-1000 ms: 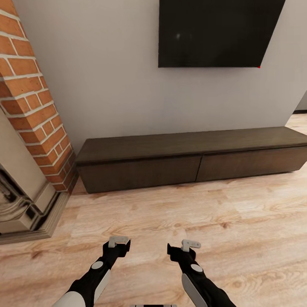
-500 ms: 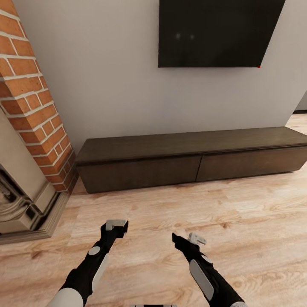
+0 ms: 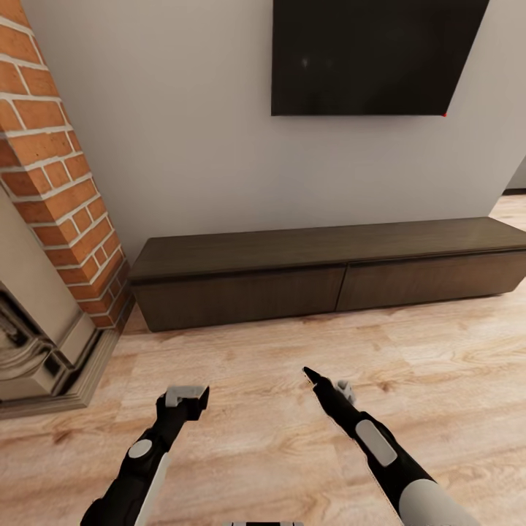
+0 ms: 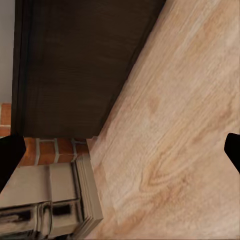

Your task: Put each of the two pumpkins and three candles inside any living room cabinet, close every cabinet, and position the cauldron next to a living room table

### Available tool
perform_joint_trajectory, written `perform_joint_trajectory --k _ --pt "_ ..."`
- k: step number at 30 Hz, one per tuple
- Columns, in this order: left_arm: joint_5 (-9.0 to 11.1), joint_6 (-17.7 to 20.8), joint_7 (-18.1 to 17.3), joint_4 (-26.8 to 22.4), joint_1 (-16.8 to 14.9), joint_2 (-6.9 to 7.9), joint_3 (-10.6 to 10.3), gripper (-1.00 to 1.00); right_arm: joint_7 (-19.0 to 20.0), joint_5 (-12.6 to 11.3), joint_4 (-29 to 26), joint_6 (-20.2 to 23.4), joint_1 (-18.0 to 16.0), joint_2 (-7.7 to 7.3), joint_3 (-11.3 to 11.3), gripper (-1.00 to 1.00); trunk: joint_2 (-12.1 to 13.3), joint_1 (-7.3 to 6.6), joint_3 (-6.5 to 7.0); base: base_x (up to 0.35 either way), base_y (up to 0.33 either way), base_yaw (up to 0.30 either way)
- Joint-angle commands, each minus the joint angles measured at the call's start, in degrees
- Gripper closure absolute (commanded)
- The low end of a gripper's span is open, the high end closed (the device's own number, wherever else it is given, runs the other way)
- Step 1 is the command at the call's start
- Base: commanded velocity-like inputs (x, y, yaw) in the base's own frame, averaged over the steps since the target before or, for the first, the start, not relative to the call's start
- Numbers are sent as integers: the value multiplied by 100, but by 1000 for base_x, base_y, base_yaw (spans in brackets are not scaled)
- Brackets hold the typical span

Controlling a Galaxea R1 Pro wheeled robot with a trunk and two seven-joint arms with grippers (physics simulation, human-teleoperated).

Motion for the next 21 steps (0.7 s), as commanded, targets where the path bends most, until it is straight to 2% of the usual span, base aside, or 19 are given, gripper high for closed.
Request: perform_joint_trajectory --k 1,3,6,10,15,21 --pt "-15 43 -30 -234 196 -9 12 -100 78 -175 9 112 -7 -57 -10 -100 -2 -1 -5 129 8 0" --pt "-19 42 -17 -535 464 -12 4 -100 166 -280 16 196 -10 -137 -89 -100 -2 -1 -5 196 9 0" --pt "-17 31 -4 -756 667 -13 2 -100 217 -340 26 251 -12 -181 -218 -100 -2 -1 -5 263 5 0" --pt "-16 28 -5 -881 785 -14 1 -100 184 -357 25 248 -13 -169 -275 -100 -2 -1 -5 306 1 0" --pt "35 36 -15 -1232 1153 -14 -4 -100 175 -383 30 254 -13 -151 -296 -100 -2 -1 -5 322 0 0" --pt "77 17 8 -1164 1288 -14 6 -100 213 -396 33 296 -13 -151 -302 -100 -2 -1 -5 325 0 0"
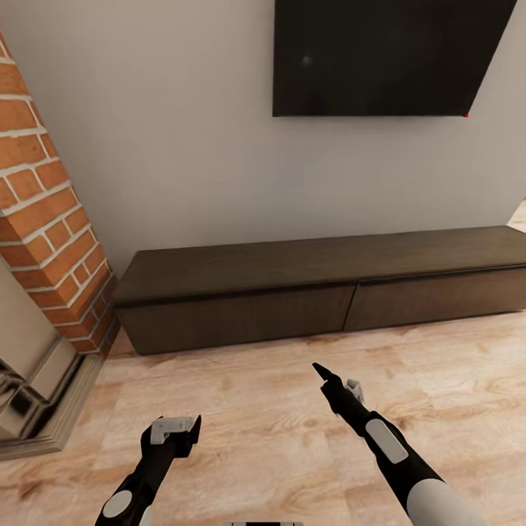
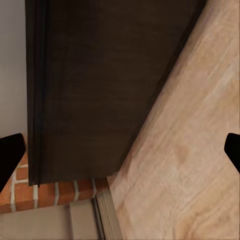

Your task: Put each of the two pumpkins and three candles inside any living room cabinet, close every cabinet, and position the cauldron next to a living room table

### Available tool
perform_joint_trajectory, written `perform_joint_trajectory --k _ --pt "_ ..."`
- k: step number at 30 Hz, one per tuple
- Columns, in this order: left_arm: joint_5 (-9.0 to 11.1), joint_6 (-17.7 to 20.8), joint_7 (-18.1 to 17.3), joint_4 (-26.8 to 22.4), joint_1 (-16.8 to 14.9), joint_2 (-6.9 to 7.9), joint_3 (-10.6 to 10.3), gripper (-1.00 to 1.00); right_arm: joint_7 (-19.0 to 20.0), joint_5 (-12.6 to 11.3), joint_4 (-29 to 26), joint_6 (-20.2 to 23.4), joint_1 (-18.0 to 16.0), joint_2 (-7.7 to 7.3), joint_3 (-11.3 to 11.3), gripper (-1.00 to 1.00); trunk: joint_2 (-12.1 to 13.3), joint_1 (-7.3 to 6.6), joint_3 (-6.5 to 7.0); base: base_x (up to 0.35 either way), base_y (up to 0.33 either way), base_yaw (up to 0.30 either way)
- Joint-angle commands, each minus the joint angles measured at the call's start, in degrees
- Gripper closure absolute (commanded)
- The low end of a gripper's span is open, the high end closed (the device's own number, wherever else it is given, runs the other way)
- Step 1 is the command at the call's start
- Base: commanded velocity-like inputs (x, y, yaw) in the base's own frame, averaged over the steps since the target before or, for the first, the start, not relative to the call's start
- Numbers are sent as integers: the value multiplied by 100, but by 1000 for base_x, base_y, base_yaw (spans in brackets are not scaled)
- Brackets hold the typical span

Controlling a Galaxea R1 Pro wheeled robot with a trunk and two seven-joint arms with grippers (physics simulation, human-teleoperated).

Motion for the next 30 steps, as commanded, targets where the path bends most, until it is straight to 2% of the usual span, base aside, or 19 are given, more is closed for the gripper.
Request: perform_joint_trajectory --k 1,4,7,13,16,18,30 --pt "1 30 -29 4 3 -6 15 -100 12 -80 1 16 -3 -6 30 -100 -2 2 -5 326 0 0" --pt "12 28 -32 12 13 -6 13 -100 25 -299 0 27 -3 -6 36 -100 -2 2 -5 326 0 0" --pt "12 23 -32 36 17 -6 10 -100 9 -674 -2 110 -3 -13 43 -100 -2 2 -5 326 0 0" --pt "16 21 -34 55 19 -6 11 -100 3 -946 7 224 -3 4 40 -100 -2 2 -5 326 0 0" --pt "18 25 -40 57 19 -6 16 -100 31 -1250 5 263 -3 7 38 -100 -2 2 -5 324 8 0" --pt "18 26 -45 54 19 -6 17 -100 36 -1362 3 284 -3 6 43 -100 -2 2 -5 302 79 0" --pt "19 23 -43 39 19 -6 10 -100 46 -1477 -6 240 6 7 54 -100 -2 2 -5 220 194 0"
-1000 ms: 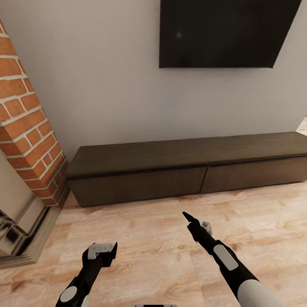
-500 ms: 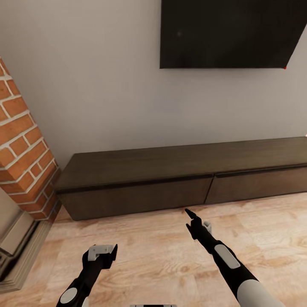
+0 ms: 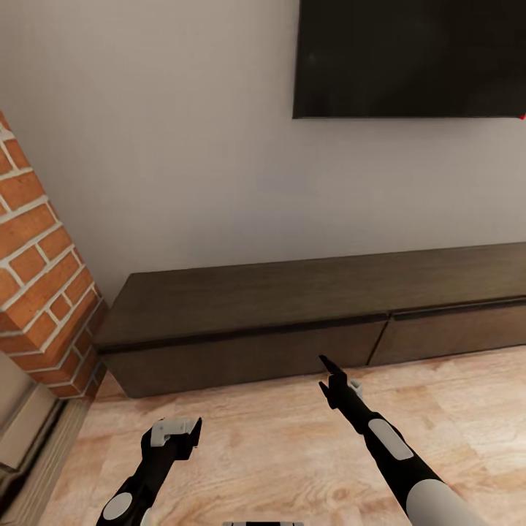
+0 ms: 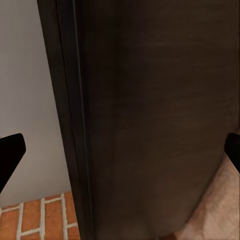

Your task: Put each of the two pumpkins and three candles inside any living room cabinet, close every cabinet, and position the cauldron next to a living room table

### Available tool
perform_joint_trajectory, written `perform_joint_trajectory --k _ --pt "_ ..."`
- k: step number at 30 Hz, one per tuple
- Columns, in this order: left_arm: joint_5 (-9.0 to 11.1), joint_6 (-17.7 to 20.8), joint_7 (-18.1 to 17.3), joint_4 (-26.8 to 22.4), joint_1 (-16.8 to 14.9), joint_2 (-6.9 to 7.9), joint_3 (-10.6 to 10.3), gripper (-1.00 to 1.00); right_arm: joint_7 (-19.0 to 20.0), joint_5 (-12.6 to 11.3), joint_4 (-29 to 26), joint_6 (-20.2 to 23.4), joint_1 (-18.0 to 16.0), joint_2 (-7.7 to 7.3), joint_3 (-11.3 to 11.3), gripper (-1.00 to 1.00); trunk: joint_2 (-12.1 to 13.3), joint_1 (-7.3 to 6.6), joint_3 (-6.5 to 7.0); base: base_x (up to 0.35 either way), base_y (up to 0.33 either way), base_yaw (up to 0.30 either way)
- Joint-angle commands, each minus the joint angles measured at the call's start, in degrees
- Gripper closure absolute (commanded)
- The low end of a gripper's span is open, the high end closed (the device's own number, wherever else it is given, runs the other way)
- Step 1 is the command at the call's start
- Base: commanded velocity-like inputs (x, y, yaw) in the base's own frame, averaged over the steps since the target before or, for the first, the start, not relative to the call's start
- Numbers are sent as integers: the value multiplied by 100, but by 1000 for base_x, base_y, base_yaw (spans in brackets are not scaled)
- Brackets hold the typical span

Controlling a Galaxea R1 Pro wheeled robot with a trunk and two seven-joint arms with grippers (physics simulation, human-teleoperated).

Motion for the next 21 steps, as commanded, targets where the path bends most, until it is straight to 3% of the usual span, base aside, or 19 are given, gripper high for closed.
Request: perform_joint_trajectory --k 1,21 --pt "-2 30 -33 -9 -2 -6 14 -100 5 -68 2 2 -3 -6 28 -100 -2 1 -5 112 84 0" --pt "-2 28 -38 -47 10 -6 14 -100 48 -71 1 -10 12 -11 6 -100 -2 1 -5 64 29 0"
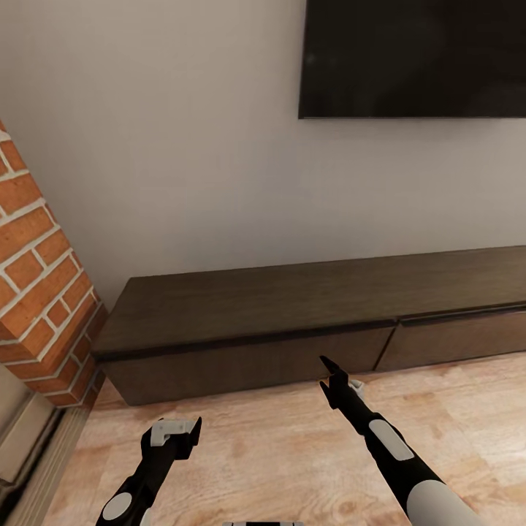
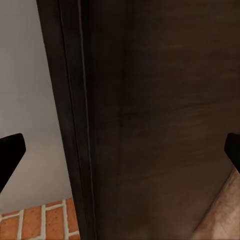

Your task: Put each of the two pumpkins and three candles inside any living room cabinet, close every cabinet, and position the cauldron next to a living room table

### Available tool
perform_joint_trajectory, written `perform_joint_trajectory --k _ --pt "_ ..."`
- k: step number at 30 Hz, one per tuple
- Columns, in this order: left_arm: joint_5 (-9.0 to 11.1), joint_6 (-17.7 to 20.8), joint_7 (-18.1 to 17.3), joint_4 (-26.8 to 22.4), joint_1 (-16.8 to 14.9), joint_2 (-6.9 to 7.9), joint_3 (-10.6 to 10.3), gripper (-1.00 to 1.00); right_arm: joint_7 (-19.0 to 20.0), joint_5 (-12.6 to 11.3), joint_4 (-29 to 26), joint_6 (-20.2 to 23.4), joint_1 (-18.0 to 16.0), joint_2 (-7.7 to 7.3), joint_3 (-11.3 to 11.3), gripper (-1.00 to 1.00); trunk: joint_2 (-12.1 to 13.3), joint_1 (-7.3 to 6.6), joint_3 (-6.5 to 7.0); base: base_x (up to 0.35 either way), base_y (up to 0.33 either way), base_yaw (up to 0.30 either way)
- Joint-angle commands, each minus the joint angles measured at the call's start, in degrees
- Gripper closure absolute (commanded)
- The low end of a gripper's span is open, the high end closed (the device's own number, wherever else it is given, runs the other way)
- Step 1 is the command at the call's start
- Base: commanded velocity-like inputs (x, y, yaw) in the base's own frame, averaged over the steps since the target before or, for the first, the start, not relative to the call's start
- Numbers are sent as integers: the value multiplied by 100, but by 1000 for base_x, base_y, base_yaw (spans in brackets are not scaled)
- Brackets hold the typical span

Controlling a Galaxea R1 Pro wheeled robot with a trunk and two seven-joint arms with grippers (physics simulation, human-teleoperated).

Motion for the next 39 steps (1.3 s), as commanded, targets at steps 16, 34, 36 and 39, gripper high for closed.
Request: perform_joint_trajectory --k 16,34,36,39 --pt "-2 33 -31 -17 4 -6 11 -100 1003 -49 18 73 16 -72 35 -100 -2 -1 -5 42 26 0" --pt "-1 37 -40 -19 4 -6 -5 -100 1010 -45 22 79 18 -82 34 -100 -2 -1 -5 184 25 0" --pt "-1 35 -40 -18 4 -6 -8 -100 1007 -43 22 79 18 -82 34 -100 -2 -1 -5 45 13 0" --pt "-3 34 -36 -19 4 -6 -10 -100 992 -42 28 79 18 -83 33 -100 -2 -1 -5 20 6 0"
